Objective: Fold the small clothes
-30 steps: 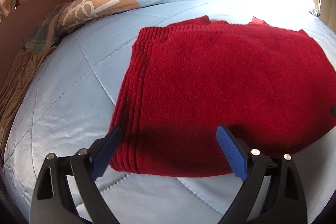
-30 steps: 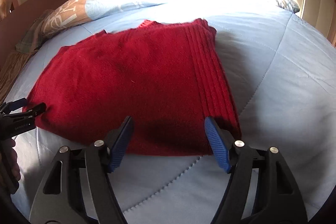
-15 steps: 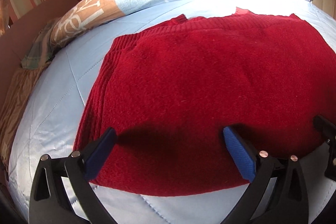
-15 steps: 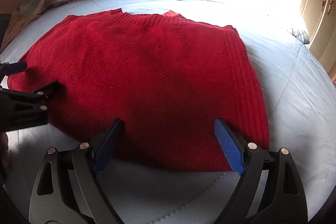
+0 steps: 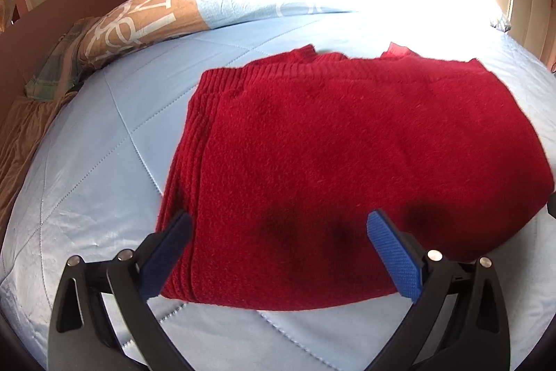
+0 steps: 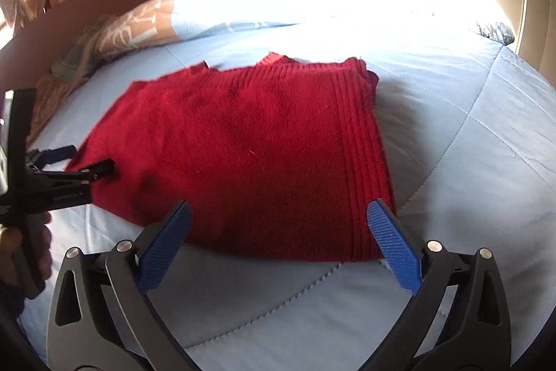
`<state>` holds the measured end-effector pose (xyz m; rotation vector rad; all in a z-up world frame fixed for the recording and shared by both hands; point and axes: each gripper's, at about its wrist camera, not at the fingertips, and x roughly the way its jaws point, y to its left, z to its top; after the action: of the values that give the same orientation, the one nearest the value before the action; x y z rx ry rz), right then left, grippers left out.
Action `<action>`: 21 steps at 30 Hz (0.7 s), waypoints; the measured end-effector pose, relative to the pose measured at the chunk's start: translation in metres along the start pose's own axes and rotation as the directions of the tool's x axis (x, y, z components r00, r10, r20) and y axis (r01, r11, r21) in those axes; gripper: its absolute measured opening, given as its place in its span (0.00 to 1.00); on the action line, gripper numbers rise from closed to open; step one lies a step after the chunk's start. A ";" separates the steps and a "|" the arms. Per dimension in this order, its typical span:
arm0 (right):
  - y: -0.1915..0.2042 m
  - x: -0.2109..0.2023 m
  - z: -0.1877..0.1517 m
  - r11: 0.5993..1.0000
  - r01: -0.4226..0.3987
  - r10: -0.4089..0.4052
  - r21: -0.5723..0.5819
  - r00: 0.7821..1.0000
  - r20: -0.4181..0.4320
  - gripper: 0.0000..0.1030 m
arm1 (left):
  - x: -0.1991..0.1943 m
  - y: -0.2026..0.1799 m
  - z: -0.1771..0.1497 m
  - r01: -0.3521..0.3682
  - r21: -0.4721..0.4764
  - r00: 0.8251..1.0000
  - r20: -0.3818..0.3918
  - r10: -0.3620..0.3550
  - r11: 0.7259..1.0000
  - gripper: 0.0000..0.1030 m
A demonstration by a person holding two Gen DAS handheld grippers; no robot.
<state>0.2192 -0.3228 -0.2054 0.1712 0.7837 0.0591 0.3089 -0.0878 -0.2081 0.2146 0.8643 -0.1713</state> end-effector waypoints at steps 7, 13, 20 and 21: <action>-0.040 0.009 -0.034 0.931 -0.148 0.178 0.333 0.982 -0.062 0.97 | -0.003 -0.031 0.011 0.050 0.003 0.999 -0.005 -0.050 0.999 0.98; -0.044 0.023 -0.036 0.908 -0.157 0.178 0.388 0.984 -0.018 0.97 | -0.005 -0.039 0.011 0.055 0.006 0.998 -0.012 -0.055 0.998 0.98; -0.053 0.046 -0.020 0.883 -0.163 0.181 0.440 0.983 0.000 0.96 | 0.005 -0.032 0.012 0.067 -0.049 0.997 -0.046 -0.069 0.997 0.98; -0.054 0.048 -0.017 0.885 -0.158 0.174 0.439 0.985 0.002 0.96 | 0.008 -0.033 0.011 0.068 -0.054 0.996 -0.052 -0.071 0.996 0.98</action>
<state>0.2403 -0.3680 -0.2604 0.6694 0.8102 0.0472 0.3143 -0.1229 -0.2106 0.1408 0.9298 -0.2082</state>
